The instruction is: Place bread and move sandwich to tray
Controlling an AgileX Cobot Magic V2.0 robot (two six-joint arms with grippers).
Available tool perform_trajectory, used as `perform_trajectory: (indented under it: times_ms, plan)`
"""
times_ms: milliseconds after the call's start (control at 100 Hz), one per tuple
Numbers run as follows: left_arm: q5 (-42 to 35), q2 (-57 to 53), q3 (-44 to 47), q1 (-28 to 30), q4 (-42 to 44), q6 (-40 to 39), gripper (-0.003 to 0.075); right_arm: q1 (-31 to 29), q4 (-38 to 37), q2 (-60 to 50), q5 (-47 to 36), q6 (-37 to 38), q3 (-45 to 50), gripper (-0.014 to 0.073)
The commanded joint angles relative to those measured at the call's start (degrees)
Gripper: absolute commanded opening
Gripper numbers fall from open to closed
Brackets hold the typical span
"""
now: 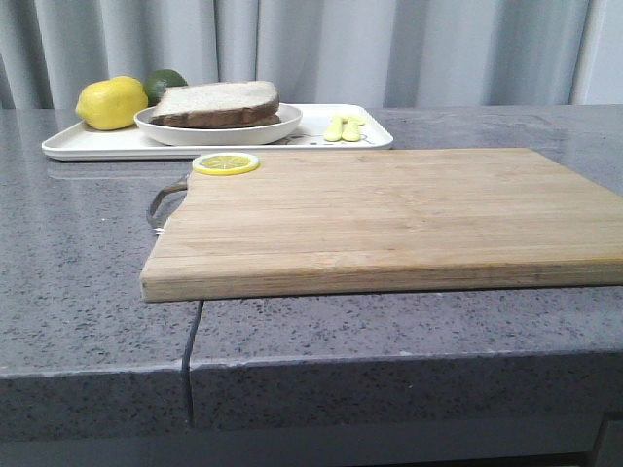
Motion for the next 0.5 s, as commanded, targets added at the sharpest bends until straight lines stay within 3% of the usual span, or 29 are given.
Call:
perform_trajectory:
  times_ms: [0,140,210,400,490]
  plan:
    - [-3.5,-1.7,0.9,0.1,-0.4,-0.7,-0.002,-0.4,0.3,0.5,-3.7,-0.3,-1.3,-0.006]
    - [-3.5,-1.7,0.9,0.1,-0.4,-0.7,-0.002,-1.8,-0.9,0.5,-4.8,0.1,1.1,-0.006]
    - [-3.6,-1.7,0.9,0.1,-0.4,-0.7,-0.002,-4.5,-5.0,0.6,-5.6,5.5,2.9,-0.006]
    - [-3.6,-1.7,0.9,0.1,-0.4,-0.7,-0.002,-15.4,-30.3,0.6,-6.2,36.6,7.4,-0.006]
    - [-3.6,-1.7,0.9,0.1,-0.4,-0.7,-0.002,-21.0,-40.0,0.6,-7.9,47.5,10.3,-0.006]
